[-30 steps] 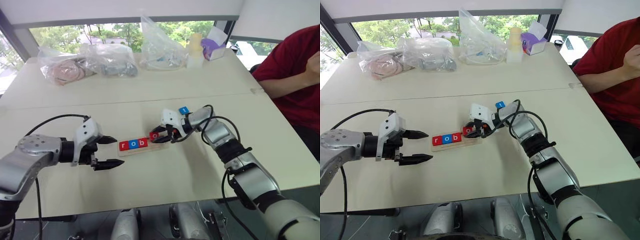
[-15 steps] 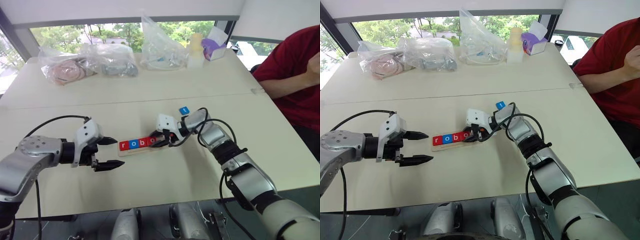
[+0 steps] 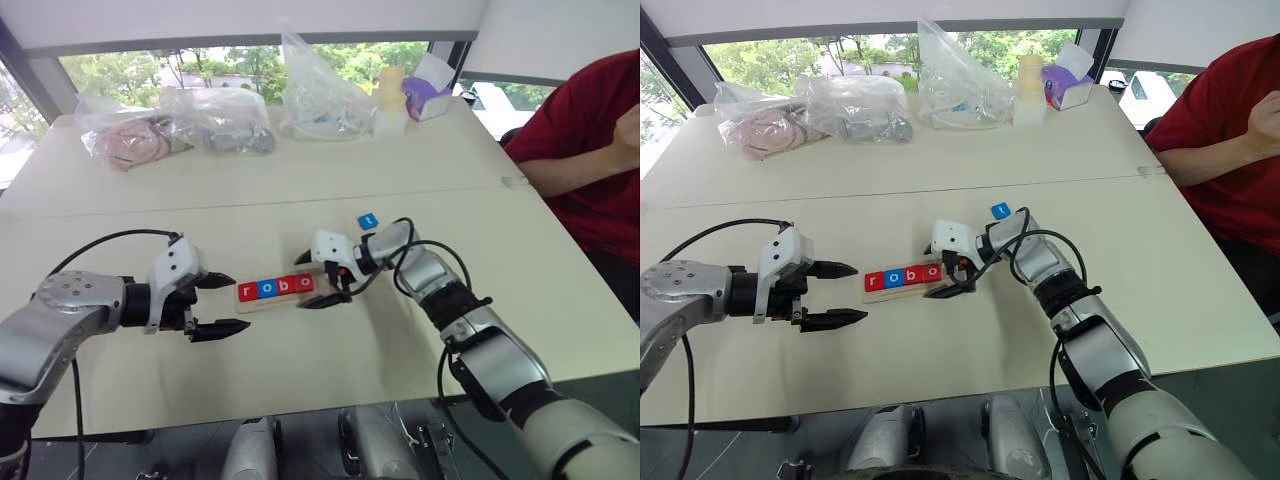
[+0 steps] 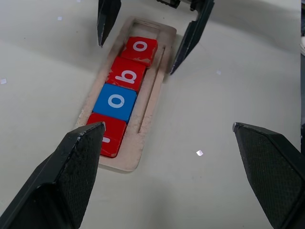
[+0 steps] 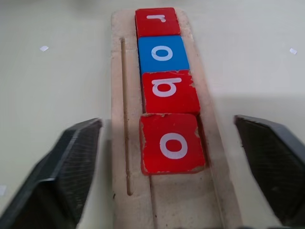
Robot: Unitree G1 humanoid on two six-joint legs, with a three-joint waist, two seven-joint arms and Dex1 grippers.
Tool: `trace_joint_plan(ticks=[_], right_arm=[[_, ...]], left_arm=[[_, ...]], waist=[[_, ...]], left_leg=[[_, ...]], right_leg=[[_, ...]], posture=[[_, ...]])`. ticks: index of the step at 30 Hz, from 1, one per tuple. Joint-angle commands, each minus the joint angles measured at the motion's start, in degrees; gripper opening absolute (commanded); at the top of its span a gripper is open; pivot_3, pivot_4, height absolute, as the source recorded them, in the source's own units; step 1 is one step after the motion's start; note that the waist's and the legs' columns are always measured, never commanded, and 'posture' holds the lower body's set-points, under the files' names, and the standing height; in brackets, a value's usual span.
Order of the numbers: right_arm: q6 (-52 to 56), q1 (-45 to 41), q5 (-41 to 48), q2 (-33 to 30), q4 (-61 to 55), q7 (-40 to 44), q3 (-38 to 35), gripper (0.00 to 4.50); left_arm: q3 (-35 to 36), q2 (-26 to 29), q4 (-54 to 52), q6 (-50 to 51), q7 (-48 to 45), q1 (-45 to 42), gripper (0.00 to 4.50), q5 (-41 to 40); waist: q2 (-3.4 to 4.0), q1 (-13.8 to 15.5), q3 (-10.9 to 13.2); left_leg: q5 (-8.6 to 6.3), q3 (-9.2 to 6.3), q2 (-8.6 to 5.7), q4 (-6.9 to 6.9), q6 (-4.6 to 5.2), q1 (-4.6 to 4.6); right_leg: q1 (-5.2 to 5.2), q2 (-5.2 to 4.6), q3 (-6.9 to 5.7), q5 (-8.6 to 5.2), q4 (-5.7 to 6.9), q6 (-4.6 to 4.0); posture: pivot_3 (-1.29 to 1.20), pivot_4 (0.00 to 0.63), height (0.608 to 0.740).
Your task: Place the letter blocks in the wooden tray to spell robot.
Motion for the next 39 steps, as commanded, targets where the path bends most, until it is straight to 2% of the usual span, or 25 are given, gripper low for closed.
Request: trace_joint_plan(ticks=[1,14,19,24,28,32,36,39], right_arm=[[-0.8,-2.1,1.0,-0.2,-0.8,-0.3,-2.2,4.48],[-8.5,-3.7,-3.4,-0.9,5.8,-4.3,-1.2,4.48],[-8.6,-4.4,-2.3,-0.3,6.1,-3.9,-2.4,4.48],[-7.9,-1.9,-1.3,-3.2,0.2,0.4,-2.3,4.48],[-2.1,2.7,2.1,-8.6,-11.8,2.9,-5.0,4.48],[12.3,5.7,7.6,-10.0,-22.1,-5.5,-13.4,4.48],[26.0,6.2,10.4,-7.0,-23.4,-23.1,-24.3,4.48],[31.5,7.9,8.5,-5.9,-23.1,-31.6,-25.8,4.48]], left_arm=[[0.0,-0.2,-1.4,-0.1,0.4,-0.9,4.5,-0.1],[-1.8,-0.9,-1.0,-0.4,0.9,-2.0,4.5,0.7],[-1.9,-1.1,-1.1,-0.2,1.2,-2.0,4.5,0.7],[-1.9,-1.2,-1.5,0.0,1.4,-2.0,4.5,0.5],[-1.0,-1.6,-1.8,0.2,1.4,-2.8,4.5,-0.5],[0.5,-5.1,-1.3,1.2,3.5,-6.5,4.5,-3.5],[-0.9,-9.3,0.3,0.5,5.5,-11.3,4.5,-3.3],[-2.9,-11.5,2.4,-0.4,5.9,-14.7,4.5,-1.6]], waist=[[0.0,0.0,0.0],[0.0,-0.1,0.0],[0.0,-0.1,0.0],[0.0,0.0,0.0],[-0.01,0.4,0.0],[-0.03,0.3,0.0],[-0.06,0.1,0.0],[-0.06,0.1,0.0]], left_leg=[[0.0,0.0,0.0,0.0,0.0,0.0],[0.0,0.03,0.0,-0.01,0.0,0.01],[0.0,0.05,0.0,-0.02,0.0,0.03],[0.0,0.06,0.0,-0.02,0.0,0.03],[0.0,0.07,-0.03,-0.02,0.0,-0.01],[0.0,0.08,-0.04,0.01,0.0,-0.02],[0.0,0.08,-0.04,0.03,0.0,0.0],[0.0,0.08,-0.05,-0.01,0.0,0.0]], right_leg=[[0.0,0.0,0.0,0.0,0.0,0.0],[-0.01,0.0,0.04,0.0,0.0,0.0],[-0.01,0.0,0.06,0.0,0.0,0.0],[-0.01,0.0,0.07,0.0,0.0,0.0],[-0.01,-0.05,0.07,-0.03,-0.02,0.05],[-0.01,-0.06,0.08,-0.02,-0.01,0.04],[-0.01,-0.04,0.09,0.0,0.01,0.05],[-0.01,-0.03,0.1,0.06,0.0,0.17]], posture=[[0.0,0.15,0.738],[0.0,0.15,0.738],[0.0,0.15,0.738],[0.0,0.15,0.738],[0.0,0.15,0.738],[0.0,0.15,0.738],[0.0,0.15,0.738],[0.0,0.15,0.738]])
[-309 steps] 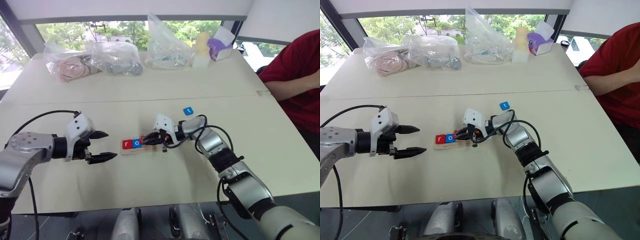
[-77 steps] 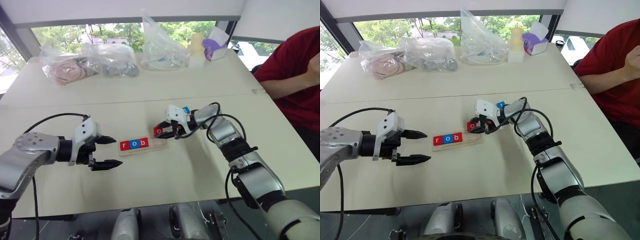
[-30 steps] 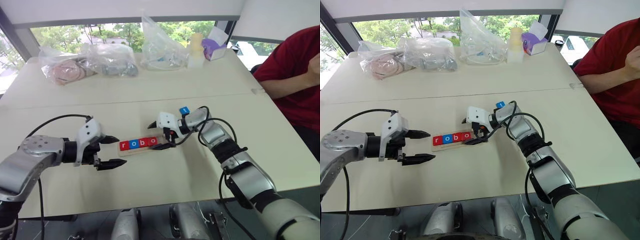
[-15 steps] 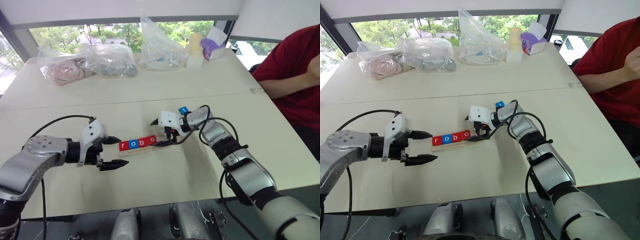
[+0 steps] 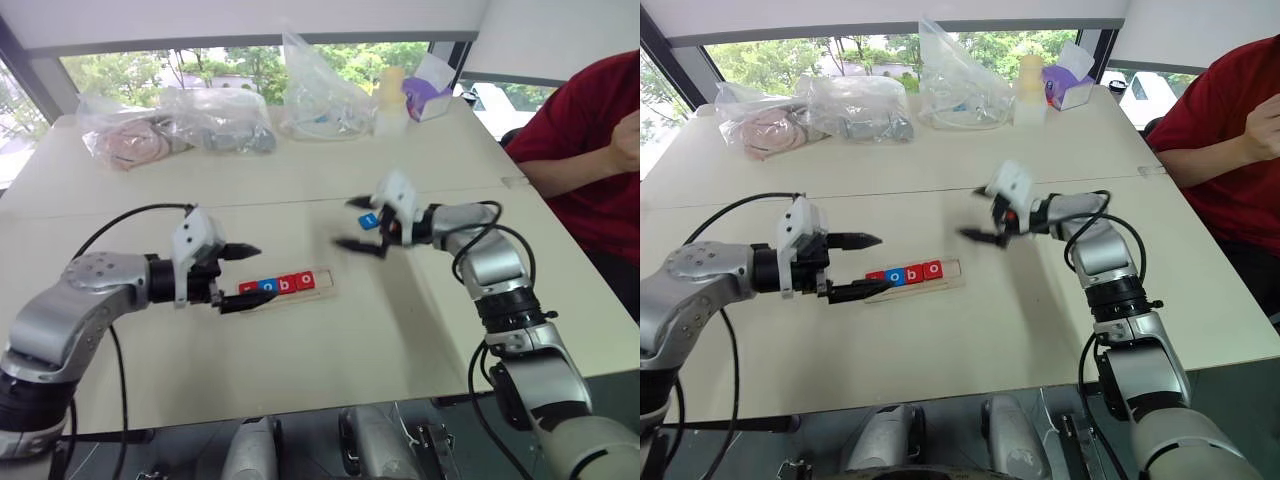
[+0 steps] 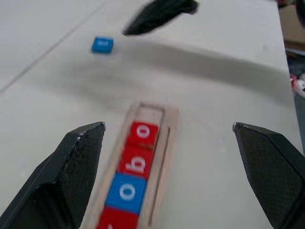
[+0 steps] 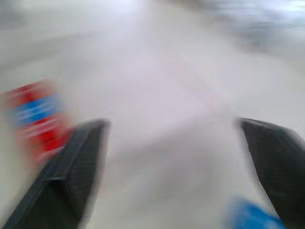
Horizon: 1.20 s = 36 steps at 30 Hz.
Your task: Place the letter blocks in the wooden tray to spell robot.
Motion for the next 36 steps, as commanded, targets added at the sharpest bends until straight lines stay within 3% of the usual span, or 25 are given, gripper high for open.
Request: trace_joint_plan(ticks=[1,6,16,19,23,29,36], right_arm=[[6.5,1.4,-1.0,1.5,-0.6,-9.3,-1.6,4.48],[8.3,0.4,-1.5,6.7,5.1,-20.6,-3.0,4.48],[-3.1,-3.7,-4.2,9.4,21.9,-26.3,-0.1,4.48],[-5.1,-4.1,-4.5,9.8,23.3,-25.8,0.8,3.23],[-5.3,-3.4,-4.6,10.2,22.3,-25.5,1.8,1.18],[-0.1,1.7,-5.0,9.7,8.2,-31.0,-0.4,1.19],[31.0,18.5,-2.4,14.3,-32.5,-40.7,-6.6,1.19]], left_arm=[[-1.6,-1.8,2.4,-2.1,1.0,-3.5,4.5,2.0],[-5.1,-4.7,8.8,-5.2,1.2,-8.8,4.5,6.4],[-6.7,-6.9,14.8,-10.9,3.9,-10.8,4.5,13.9],[-6.2,-7.2,14.1,-10.9,4.2,-9.6,4.5,14.2],[-5.9,-7.0,12.5,-10.3,4.4,-7.9,4.5,13.9],[-6.4,-6.5,9.6,-8.9,3.3,-6.5,4.5,12.8],[-10.2,-4.8,1.4,-4.6,-3.0,-4.1,4.5,8.8]], waist=[[0.0,0.0,0.0],[0.01,-0.4,0.0],[0.0,-0.3,0.0],[0.0,-0.3,0.0],[0.0,-0.5,0.0],[0.0,-0.1,0.0],[0.01,0.1,-0.1]], left_leg=[[0.0,0.0,0.0,-0.02,0.0,0.0],[0.0,0.09,0.01,-0.03,0.0,0.0],[-0.01,0.19,0.01,-0.05,0.02,-0.08],[-0.01,0.21,0.01,-0.05,0.02,-0.1],[-0.01,0.2,0.03,-0.07,0.02,-0.08],[-0.01,0.2,0.03,-0.07,0.02,-0.11],[0.0,0.05,0.01,0.02,0.01,-0.88]], right_leg=[[0.0,0.0,0.0,0.0,-0.01,0.01],[-0.06,0.07,0.1,0.02,-0.02,0.04],[-0.15,0.07,0.19,0.03,-0.04,0.12],[-0.15,0.06,0.2,0.03,-0.04,0.13],[-0.15,0.07,0.22,0.04,-0.04,0.15],[-0.16,0.06,0.22,0.04,-0.04,0.15],[-0.83,0.01,0.2,0.1,0.01,0.31]], posture=[[0.0,0.15,0.738],[0.0,0.15,0.738],[0.0,0.15,0.738],[0.0,0.15,0.738],[0.0,0.15,0.738],[0.0,0.15,0.738],[0.0,0.15,0.738]])
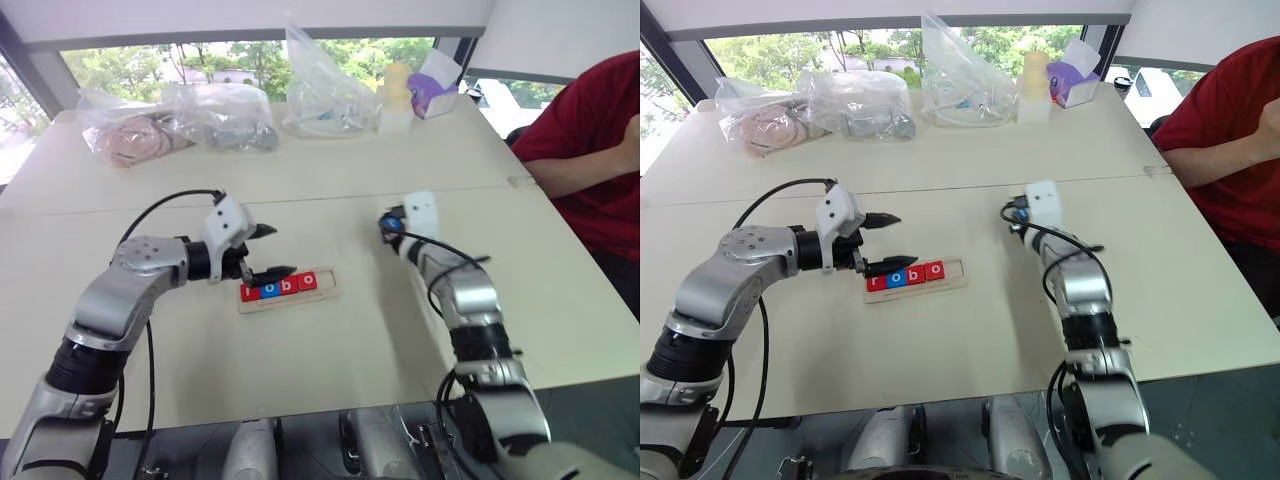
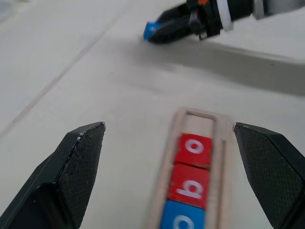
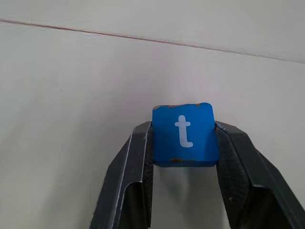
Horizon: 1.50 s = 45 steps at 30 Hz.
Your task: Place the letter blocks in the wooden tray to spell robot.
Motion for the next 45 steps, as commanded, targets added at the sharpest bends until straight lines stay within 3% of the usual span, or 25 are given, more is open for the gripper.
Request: trace_joint_plan(ticks=[1,5,12,13,15,17,18,20,24,27,29,35,45], right_arm=[[13.3,4.6,1.4,3.2,-17.8,-3.6,-1.6,1.19],[23.5,8.9,1.1,10.1,-28.3,-8.2,-3.4,1.19],[27.8,9.9,1.9,15.4,-29.0,-9.4,-2.8,1.19],[27.3,9.8,2.0,15.6,-28.7,-9.5,-3.3,2.22],[27.2,9.6,2.1,15.3,-28.3,-9.4,-3.3,3.09],[27.5,9.4,1.8,13.7,-28.4,-9.5,-2.3,4.23],[27.7,9.3,1.7,12.5,-28.6,-9.2,-1.8,4.37],[26.3,8.5,1.8,6.9,-29.1,-6.9,0.0,4.37],[13.0,5.9,3.5,-11.7,-25.8,6.2,3.9,4.37],[-12.6,8.1,8.2,-26.4,-19.4,32.1,5.9,4.37],[-26.5,10.3,10.8,-32.3,-10.8,46.8,6.4,4.37],[-42.8,3.4,8.3,-35.9,13.4,60.0,11.0,4.37],[-59.2,-8.0,1.7,-31.3,38.5,65.8,16.9,4.37]], left_arm=[[-2.1,1.1,-6.1,1.6,-3.5,0.1,4.5,-2.6],[-4.6,0.2,-6.6,1.8,-4.5,-1.5,4.5,-2.0],[-7.0,-2.1,-4.1,0.8,-4.6,-3.4,4.5,-0.4],[-7.1,-2.0,-3.8,0.6,-4.7,-3.6,4.5,-0.1],[-7.0,-1.6,-3.4,0.1,-5.0,-3.9,4.5,0.7],[-6.3,-1.0,-3.4,0.1,-5.3,-3.9,4.5,0.5],[-5.9,-0.6,-3.6,0.2,-5.4,-3.7,4.5,0.4],[-4.7,0.8,-3.7,0.3,-5.7,-3.3,4.5,0.3],[-1.4,4.3,-4.2,1.3,-7.4,-2.7,4.5,-2.1],[1.6,6.3,-5.9,3.9,-10.3,-2.4,4.5,-7.0],[0.3,8.6,-7.4,2.9,-12.0,-1.9,4.5,-5.8],[-0.5,10.0,-9.5,3.2,-12.5,-2.2,4.5,-6.0],[0.2,12.4,-10.8,3.6,-10.0,1.4,4.5,-3.8]], waist=[[0.0,-0.1,0.0],[0.0,-0.4,0.0],[-0.04,-0.3,0.0],[-0.04,-0.3,0.0],[-0.04,-0.3,0.0],[-0.04,-0.3,0.0],[-0.04,-0.3,0.0],[-0.04,-0.3,0.0],[-0.03,-0.3,0.0],[-0.06,-0.3,0.0],[-0.12,-0.2,0.0],[-0.14,-0.3,0.0],[-0.14,-0.2,0.0]], left_leg=[[0.0,0.0,0.0,0.02,0.0,0.0],[0.0,0.04,0.0,0.0,0.0,0.1],[0.0,0.03,-0.01,0.07,0.0,0.09],[0.0,0.03,-0.02,0.07,0.0,0.09],[0.0,0.03,-0.02,0.06,0.0,0.08],[0.0,0.02,-0.02,0.06,0.0,0.09],[0.0,0.01,-0.02,0.06,0.0,0.08],[0.0,0.03,-0.02,0.06,0.0,0.08],[0.0,0.12,-0.09,0.07,0.0,0.04],[0.0,0.11,-0.07,0.03,0.02,0.07],[-0.06,0.08,-0.04,-0.05,0.12,0.1],[-0.17,0.13,-0.03,0.13,0.3,0.23],[-0.17,0.15,-0.02,0.17,0.3,0.29]], right_leg=[[0.0,0.0,0.0,0.0,-0.01,0.0],[0.01,0.08,0.0,0.02,0.0,-0.07],[0.03,0.09,-0.01,-0.02,-0.02,-0.28],[0.03,0.09,-0.01,0.0,-0.03,-0.24],[0.03,0.09,-0.01,0.03,-0.04,-0.19],[0.03,0.09,-0.01,0.03,-0.04,-0.18],[0.03,0.09,-0.01,0.03,-0.04,-0.18],[0.03,0.08,-0.01,0.02,-0.04,-0.19],[0.02,0.0,0.02,-0.05,-0.14,-0.28],[0.08,0.04,0.02,-0.06,-0.24,-0.21],[0.14,0.1,-0.01,-0.04,-0.35,0.04],[0.39,0.1,0.01,-0.05,-0.4,0.01],[0.41,0.1,0.06,-0.01,-0.31,0.03]], posture=[[0.0,0.15,0.738],[0.0,0.15,0.738],[0.0,0.15,0.738],[0.0,0.15,0.738],[0.0,0.15,0.738],[0.0,0.15,0.738],[0.0,0.15,0.738],[0.0,0.15,0.738],[0.0,0.15,0.738],[0.0,0.15,0.738],[0.0,0.15,0.738],[0.0,0.15,0.738],[0.0,0.15,0.738]])
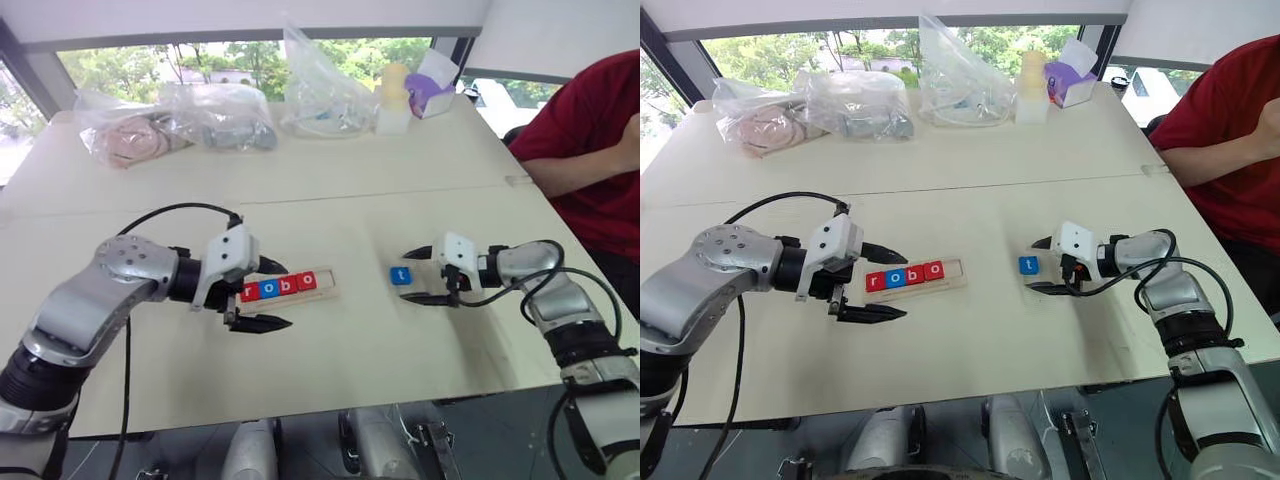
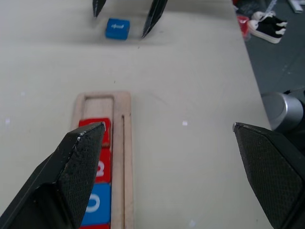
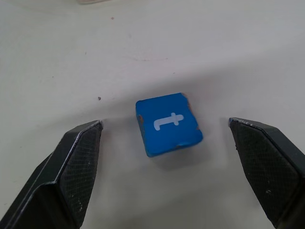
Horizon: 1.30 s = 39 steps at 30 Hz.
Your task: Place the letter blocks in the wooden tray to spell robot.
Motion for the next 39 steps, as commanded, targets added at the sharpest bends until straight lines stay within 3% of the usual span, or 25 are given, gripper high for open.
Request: trace_joint_plan(ticks=[1,2,5,9,10,16,22,25,39], right_arm=[[-4.2,-2.8,-1.4,1.2,6.6,1.9,0.4,4.37],[-4.8,-3.2,-1.5,1.5,7.6,2.3,0.5,4.37],[-7.8,-4.8,-1.6,3.0,11.3,3.5,0.5,3.52],[-8.3,-5.2,-1.4,3.6,12.0,5.5,0.5,1.42],[-7.7,-5.2,-1.2,3.6,11.7,5.5,0.3,1.14],[4.0,-8.3,2.8,8.1,4.3,2.7,-1.5,1.16],[13.1,-12.3,1.2,13.6,-1.2,1.2,2.0,1.16],[13.1,-14.8,-2.2,15.9,0.4,-2.2,4.3,1.16],[8.4,-17.0,-6.1,18.5,3.9,3.7,10.4,1.16]], left_arm=[[1.9,1.4,-1.9,0.2,0.9,1.2,4.5,0.1],[2.2,1.6,-2.0,0.2,1.0,1.5,4.5,-0.1],[3.0,2.7,-2.2,0.3,1.3,2.8,4.5,0.0],[3.8,3.9,-1.0,-0.9,1.3,4.4,4.5,0.6],[4.1,4.2,-0.8,-1.1,1.4,4.9,4.5,0.6],[7.6,3.6,3.1,-2.9,1.9,7.3,4.5,0.0],[7.4,4.0,5.6,-4.2,1.4,8.3,4.5,1.6],[7.7,3.8,5.6,-4.2,2.0,8.3,4.5,1.7],[8.6,2.7,3.0,-3.0,5.4,10.6,4.5,1.2]], waist=[[-0.01,0.0,0.0],[-0.01,0.0,0.0],[-0.01,-0.1,0.0],[-0.01,-0.1,0.0],[-0.01,-0.1,0.0],[0.0,-0.3,0.0],[0.02,0.1,0.0],[0.02,0.2,0.0],[0.03,-0.1,0.0]], left_leg=[[0.0,0.0,0.0,0.01,0.0,0.01],[0.0,0.0,0.0,0.02,0.0,0.01],[0.0,0.0,0.0,0.05,-0.01,0.1],[0.0,0.09,0.01,-0.03,-0.01,0.57],[0.0,0.13,0.01,-0.06,-0.01,0.68],[0.0,0.18,0.03,-0.07,-0.01,0.72],[0.0,0.22,0.05,-0.11,-0.01,0.74],[0.0,0.23,0.03,-0.1,-0.01,0.67],[0.0,0.25,0.03,-0.11,-0.01,0.67]], right_leg=[[0.01,0.0,0.0,0.0,0.0,0.0],[0.02,-0.01,0.0,0.0,0.0,0.0],[0.11,-0.02,0.01,0.0,0.01,-0.03],[0.46,-0.01,0.09,-0.1,0.03,-0.21],[0.53,-0.02,0.12,-0.11,0.03,-0.22],[0.53,-0.02,0.16,-0.11,0.09,-0.23],[0.4,0.0,0.19,-0.08,0.32,-0.15],[0.38,-0.05,0.17,-0.12,0.27,-0.2],[0.36,-0.04,0.18,-0.11,0.27,-0.19]], posture=[[0.0,0.15,0.738],[0.0,0.15,0.738],[0.0,0.15,0.738],[0.0,0.15,0.738],[0.0,0.15,0.738],[0.0,0.15,0.738],[0.0,0.15,0.738],[0.0,0.15,0.738],[0.0,0.15,0.738]])
